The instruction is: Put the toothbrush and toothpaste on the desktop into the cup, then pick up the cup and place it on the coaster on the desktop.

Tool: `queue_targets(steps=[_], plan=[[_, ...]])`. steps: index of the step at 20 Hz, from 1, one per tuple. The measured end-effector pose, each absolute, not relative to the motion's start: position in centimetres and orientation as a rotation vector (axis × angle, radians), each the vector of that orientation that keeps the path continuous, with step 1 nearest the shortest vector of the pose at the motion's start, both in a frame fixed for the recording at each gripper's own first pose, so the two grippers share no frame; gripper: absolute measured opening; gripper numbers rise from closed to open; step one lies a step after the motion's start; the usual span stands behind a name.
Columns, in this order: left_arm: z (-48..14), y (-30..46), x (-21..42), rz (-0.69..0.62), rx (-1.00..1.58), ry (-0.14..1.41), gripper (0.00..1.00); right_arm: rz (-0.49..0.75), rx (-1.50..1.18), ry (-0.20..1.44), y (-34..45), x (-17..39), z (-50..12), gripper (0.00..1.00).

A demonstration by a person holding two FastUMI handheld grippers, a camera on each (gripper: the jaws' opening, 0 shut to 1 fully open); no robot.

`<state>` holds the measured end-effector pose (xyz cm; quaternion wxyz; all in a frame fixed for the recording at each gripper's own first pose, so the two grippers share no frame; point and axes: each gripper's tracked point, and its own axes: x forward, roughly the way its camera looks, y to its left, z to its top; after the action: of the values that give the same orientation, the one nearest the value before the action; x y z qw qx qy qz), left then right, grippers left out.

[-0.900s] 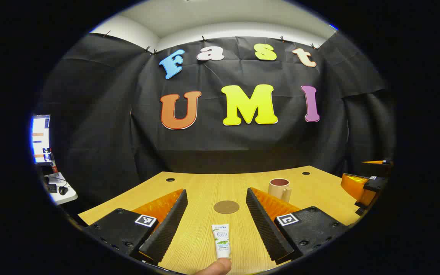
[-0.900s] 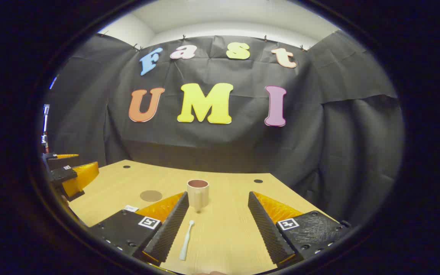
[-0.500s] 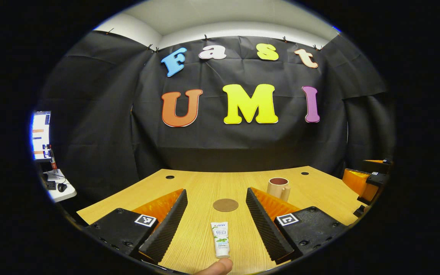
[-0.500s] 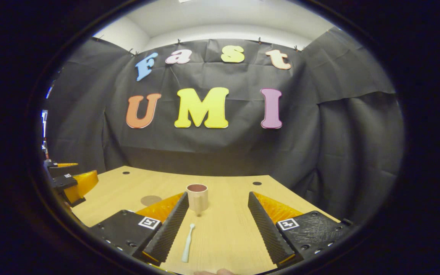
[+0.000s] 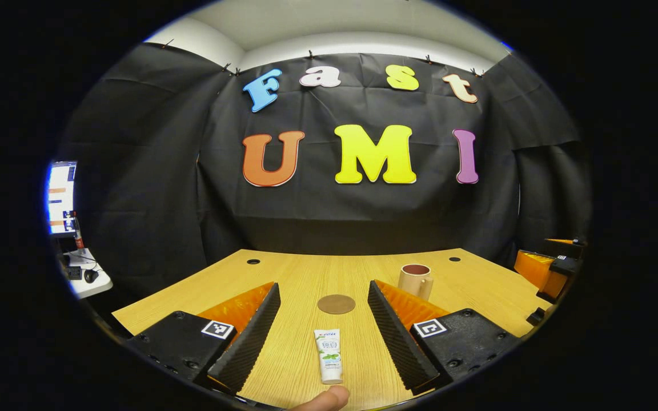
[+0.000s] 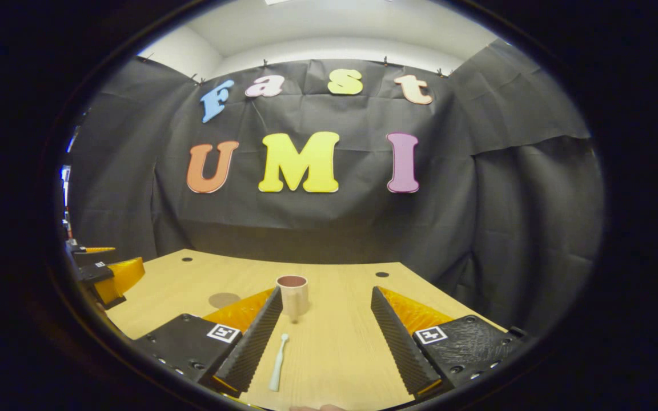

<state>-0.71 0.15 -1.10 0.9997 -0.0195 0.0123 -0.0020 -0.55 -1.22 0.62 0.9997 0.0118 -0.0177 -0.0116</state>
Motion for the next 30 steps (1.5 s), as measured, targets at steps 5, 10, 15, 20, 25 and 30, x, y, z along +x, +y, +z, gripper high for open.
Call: queue_targets(steps=[5,10,15,20,25,30], plan=[[-1.5,0.2,-0.7,-0.005,-0.043,0.029,0.98,-0.008,0.015,-0.016,-0.5,-0.2,-0.3,0.95],[-2.5,0.2,-0.5,-0.010,-0.035,0.040,0.98,-0.001,0.016,0.016,0.1,1.2,-2.5,0.98],[-3.6,0.2,0.0,-0.013,-0.041,0.057,0.98,0.041,0.004,0.142,1.7,2.9,-7.1,0.96],[-5.4,0.7,0.5,-0.006,-0.042,0.090,0.98,0.072,-0.021,0.269,3.6,4.6,-11.2,0.95],[-7.6,0.9,1.4,-0.002,-0.043,0.143,0.98,0.109,-0.064,0.360,6.7,6.3,-14.7,0.95],[-8.6,0.7,1.9,-0.016,-0.065,0.175,0.99,0.085,-0.028,0.497,7.3,7.8,-18.0,0.75]])
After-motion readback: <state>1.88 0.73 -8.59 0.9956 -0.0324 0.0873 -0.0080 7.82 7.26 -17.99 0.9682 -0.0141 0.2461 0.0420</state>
